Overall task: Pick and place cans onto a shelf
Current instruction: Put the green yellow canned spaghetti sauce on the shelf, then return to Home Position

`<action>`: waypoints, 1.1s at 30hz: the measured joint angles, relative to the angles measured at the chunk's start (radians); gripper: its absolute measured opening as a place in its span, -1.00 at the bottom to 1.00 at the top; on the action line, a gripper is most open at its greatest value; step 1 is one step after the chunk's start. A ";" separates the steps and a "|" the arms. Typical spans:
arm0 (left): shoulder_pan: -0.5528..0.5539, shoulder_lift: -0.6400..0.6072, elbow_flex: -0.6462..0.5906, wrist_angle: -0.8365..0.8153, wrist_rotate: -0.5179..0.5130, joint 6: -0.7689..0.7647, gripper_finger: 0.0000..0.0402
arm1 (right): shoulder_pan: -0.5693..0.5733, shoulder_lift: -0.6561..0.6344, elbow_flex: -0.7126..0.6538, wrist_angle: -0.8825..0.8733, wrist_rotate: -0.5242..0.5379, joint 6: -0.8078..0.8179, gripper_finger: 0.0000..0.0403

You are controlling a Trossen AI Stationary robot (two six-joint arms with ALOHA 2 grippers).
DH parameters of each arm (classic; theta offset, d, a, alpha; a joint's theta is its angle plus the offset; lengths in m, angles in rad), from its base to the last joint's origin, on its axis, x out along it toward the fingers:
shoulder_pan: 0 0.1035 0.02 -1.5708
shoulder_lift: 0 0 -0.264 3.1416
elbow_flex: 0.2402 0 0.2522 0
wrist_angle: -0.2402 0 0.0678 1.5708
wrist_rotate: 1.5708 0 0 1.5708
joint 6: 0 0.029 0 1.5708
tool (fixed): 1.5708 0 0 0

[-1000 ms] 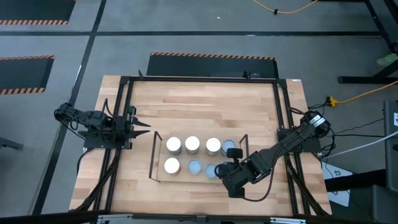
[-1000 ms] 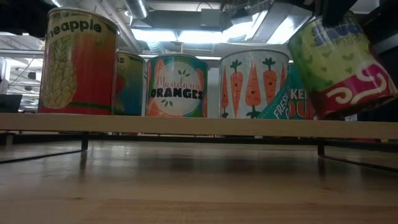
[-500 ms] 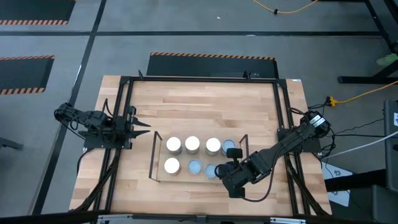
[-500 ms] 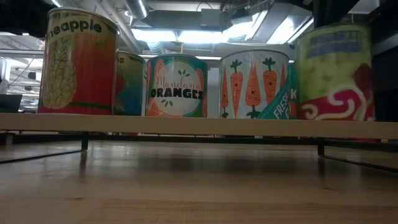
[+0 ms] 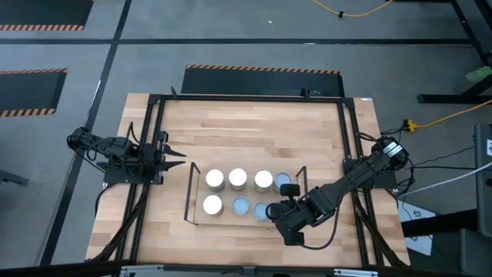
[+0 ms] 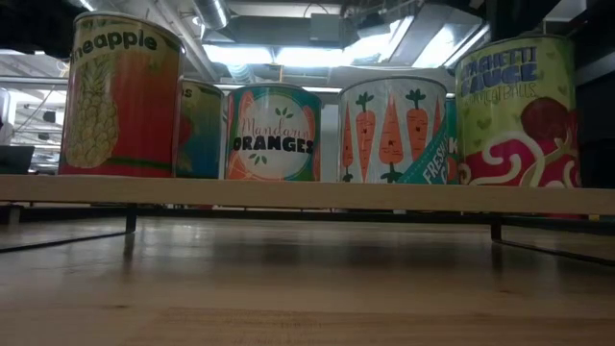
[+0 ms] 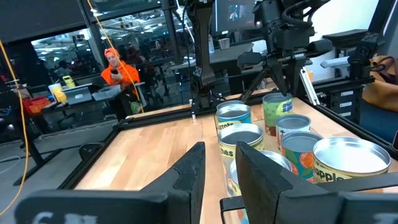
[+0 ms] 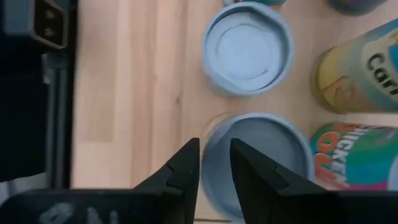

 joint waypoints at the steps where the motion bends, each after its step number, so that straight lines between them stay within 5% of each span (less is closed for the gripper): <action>1: 0.000 0.000 0.000 0.000 0.001 0.000 -0.59 | 0.000 -0.004 0.000 0.000 -0.015 0.001 -0.53; 13: 0.000 0.000 0.000 0.007 0.080 0.002 -0.59 | 0.006 -0.207 0.002 -0.002 -0.020 0.005 -0.53; 21: 0.000 0.000 -0.165 0.333 0.081 0.061 -0.59 | 0.006 -0.377 0.002 -0.007 0.081 -0.110 -0.53; 33: 0.069 0.000 -0.204 0.379 0.071 0.141 -0.59 | 0.006 -0.542 0.002 -0.007 0.133 -0.364 -0.53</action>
